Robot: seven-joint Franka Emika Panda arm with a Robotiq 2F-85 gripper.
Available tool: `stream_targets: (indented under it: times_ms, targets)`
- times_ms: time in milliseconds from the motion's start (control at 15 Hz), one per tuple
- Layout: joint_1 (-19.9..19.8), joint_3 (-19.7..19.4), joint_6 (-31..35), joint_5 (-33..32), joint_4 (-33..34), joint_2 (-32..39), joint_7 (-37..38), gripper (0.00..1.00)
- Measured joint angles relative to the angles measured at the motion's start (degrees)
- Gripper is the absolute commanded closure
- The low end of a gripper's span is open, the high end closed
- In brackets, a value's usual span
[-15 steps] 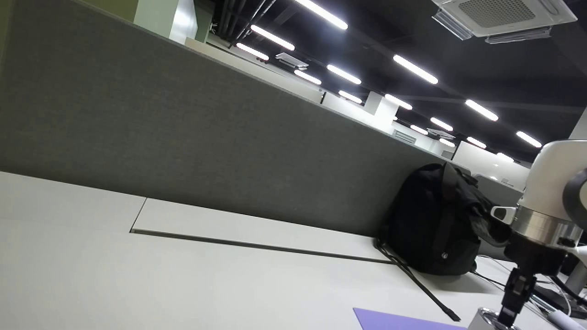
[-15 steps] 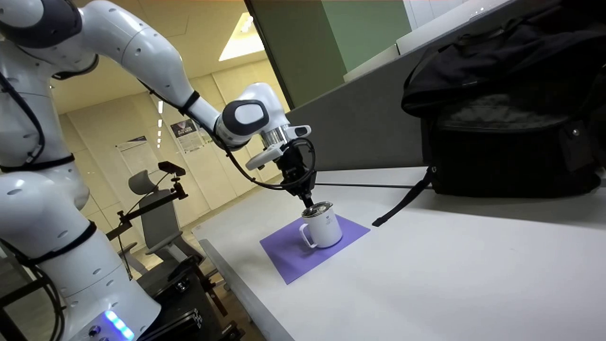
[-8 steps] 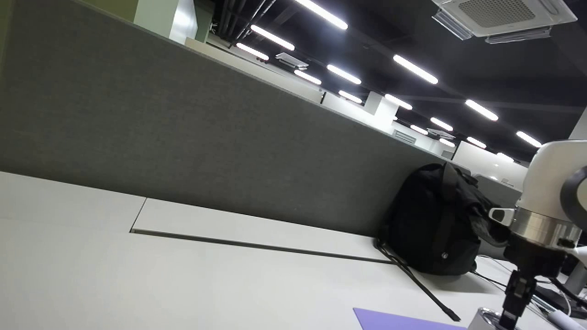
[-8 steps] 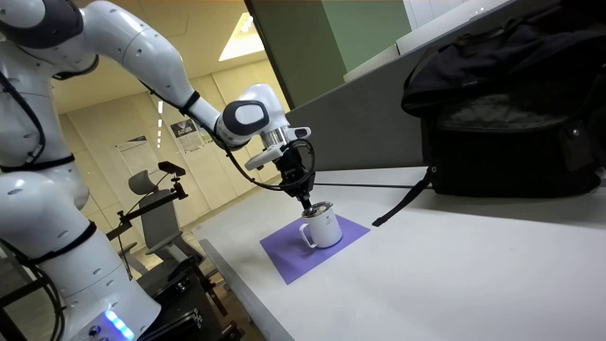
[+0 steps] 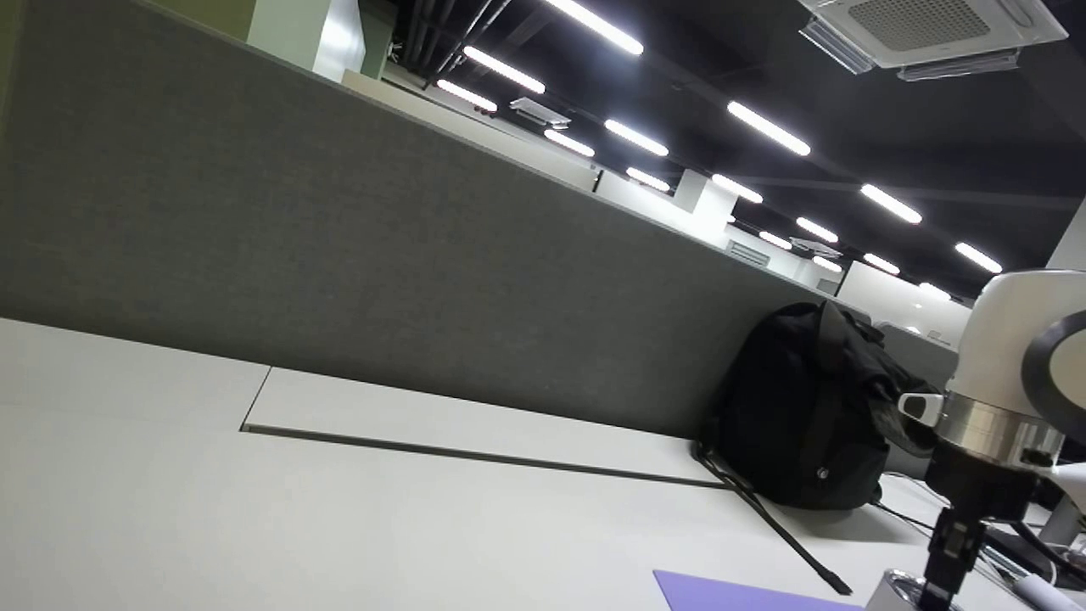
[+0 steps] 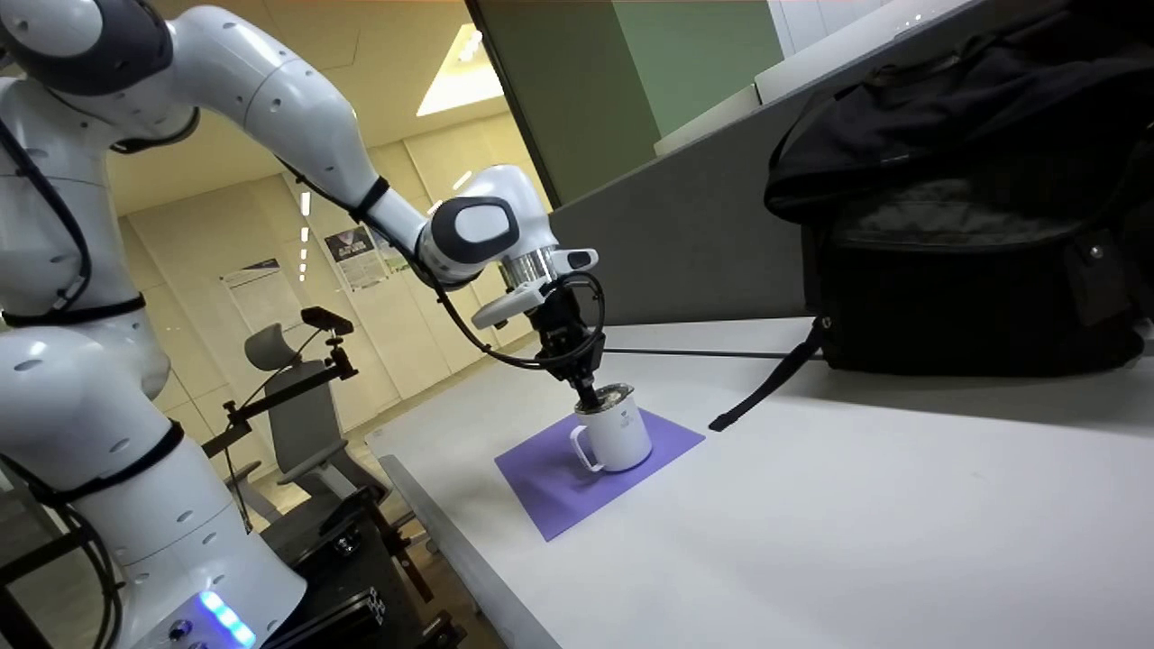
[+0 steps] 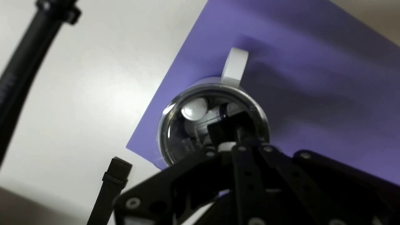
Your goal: Open the slider on the top of the cup
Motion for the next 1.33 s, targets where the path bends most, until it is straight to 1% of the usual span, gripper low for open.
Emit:
stream_targets:
  times_ms: [600, 800, 1133, 1200, 1267, 1333]
  targets:
    - [0.0, -0.6, 0.2, -0.1, 1.4, 0.7, 0.0, 1.00]
    - [-0.5, -0.5, 1.3, 0.9, 1.7, 0.8, -0.6, 1.00]
    - [-1.4, -0.5, -0.4, 2.4, 3.8, -2.2, -2.6, 1.00]
    - [-1.5, -0.5, -1.2, 2.7, 4.2, -3.2, -3.2, 0.74]
    - [-1.5, -0.5, -1.9, 2.9, 4.5, -4.2, -3.7, 0.73]
    - [-1.5, -0.6, -2.6, 3.0, 4.8, -5.2, -4.1, 0.67]
